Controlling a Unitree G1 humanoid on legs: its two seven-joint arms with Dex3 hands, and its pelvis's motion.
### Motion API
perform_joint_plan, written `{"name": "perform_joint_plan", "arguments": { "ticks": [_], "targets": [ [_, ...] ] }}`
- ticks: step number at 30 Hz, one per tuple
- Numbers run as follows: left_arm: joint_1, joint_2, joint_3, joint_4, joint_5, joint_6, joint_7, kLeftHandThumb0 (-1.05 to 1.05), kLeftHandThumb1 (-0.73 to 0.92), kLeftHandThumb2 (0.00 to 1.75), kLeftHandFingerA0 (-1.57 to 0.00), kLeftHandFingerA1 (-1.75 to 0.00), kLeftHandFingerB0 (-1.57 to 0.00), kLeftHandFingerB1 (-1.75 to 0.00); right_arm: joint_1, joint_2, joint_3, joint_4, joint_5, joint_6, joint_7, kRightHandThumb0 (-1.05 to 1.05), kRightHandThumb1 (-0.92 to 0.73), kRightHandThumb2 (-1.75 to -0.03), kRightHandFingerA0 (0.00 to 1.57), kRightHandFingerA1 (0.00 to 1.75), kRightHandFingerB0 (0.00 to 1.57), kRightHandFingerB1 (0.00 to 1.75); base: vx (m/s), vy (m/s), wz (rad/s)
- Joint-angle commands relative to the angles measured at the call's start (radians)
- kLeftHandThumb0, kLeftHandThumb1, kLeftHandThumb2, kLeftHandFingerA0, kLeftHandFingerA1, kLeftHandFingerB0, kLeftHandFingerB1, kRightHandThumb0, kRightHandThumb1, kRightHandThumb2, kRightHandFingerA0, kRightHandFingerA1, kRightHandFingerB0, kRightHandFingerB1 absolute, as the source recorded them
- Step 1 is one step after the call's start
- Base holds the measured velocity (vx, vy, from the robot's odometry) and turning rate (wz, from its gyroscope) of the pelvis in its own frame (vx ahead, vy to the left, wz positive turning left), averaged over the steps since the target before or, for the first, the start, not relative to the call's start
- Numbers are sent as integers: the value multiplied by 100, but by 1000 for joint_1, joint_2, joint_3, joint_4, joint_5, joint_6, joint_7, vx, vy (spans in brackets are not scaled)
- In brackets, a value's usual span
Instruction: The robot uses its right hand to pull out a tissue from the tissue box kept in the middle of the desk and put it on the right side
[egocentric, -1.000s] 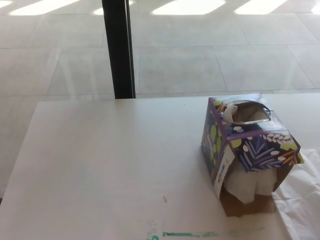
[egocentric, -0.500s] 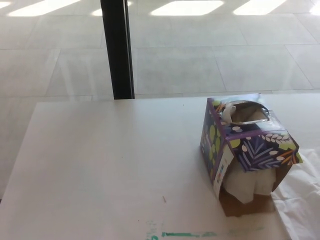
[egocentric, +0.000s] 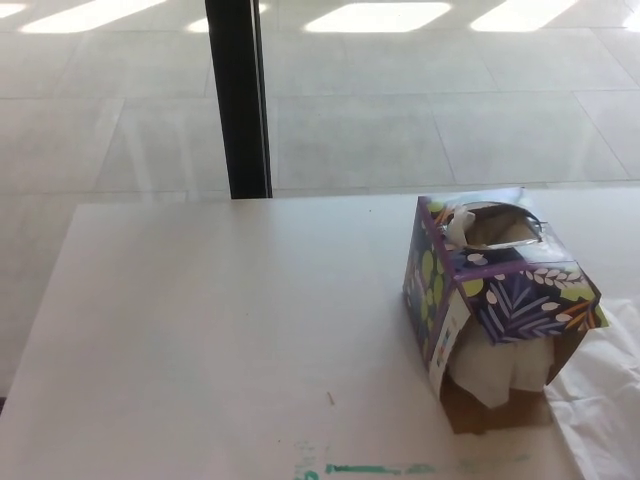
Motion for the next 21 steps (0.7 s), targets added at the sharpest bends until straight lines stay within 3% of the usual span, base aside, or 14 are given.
{"name": "perform_joint_plan", "arguments": {
  "ticks": [1,2,3,7,8,9,14,17,18,21],
  "targets": [
    [-4,-2,21,5,-30,15,14,-92,72,127,-72,-102,-52,-91,10,-8,48,-3,111,-26,-122,-73,-65,-61,95,119,19,110,0,0,0],
    [-4,-1,19,4,-27,14,12,-91,73,128,-71,-101,-51,-90,18,-8,56,-13,119,-23,-120,-69,-65,-60,91,118,21,109,0,0,0],
    [-5,2,19,2,-24,14,12,-86,92,97,-69,-108,-52,-98,23,-20,77,3,125,-29,-121,-66,-67,-59,86,115,23,105,0,0,0],
    [-8,8,23,-2,-22,15,11,-86,90,96,-74,-109,-53,-98,19,-60,129,78,150,-56,-133,-68,-63,-58,99,113,27,107,0,0,0],
    [-15,6,22,0,-20,21,15,-86,88,97,-75,-110,-55,-99,30,-71,151,89,152,-80,-116,-68,-65,-59,111,109,29,113,0,0,0],
    [-26,6,11,7,-9,17,14,-87,87,99,-73,-107,-54,-98,62,-76,176,66,135,-94,-110,-70,-66,-59,99,105,29,104,0,0,0],
    [-30,14,11,20,-14,9,9,-91,85,100,-73,-106,-54,-97,81,-111,264,85,137,-129,-135,-67,-66,-60,102,102,32,98,0,0,0],
    [-45,12,9,32,-13,14,8,-89,84,98,-75,-104,-58,-96,85,-149,274,145,180,-158,-113,-71,-63,-59,103,102,31,105,0,0,0],
    [-51,11,4,34,-8,17,8,-94,65,127,-80,-101,-56,-89,94,-151,273,138,188,-156,-111,-71,-64,-59,101,103,30,103,0,0,0],
    [-58,11,4,46,-15,22,-5,-97,66,127,-84,-105,-58,-91,114,-153,280,99,231,-120,-105,-67,-67,-60,91,107,29,100,0,0,0]
  ]
}}
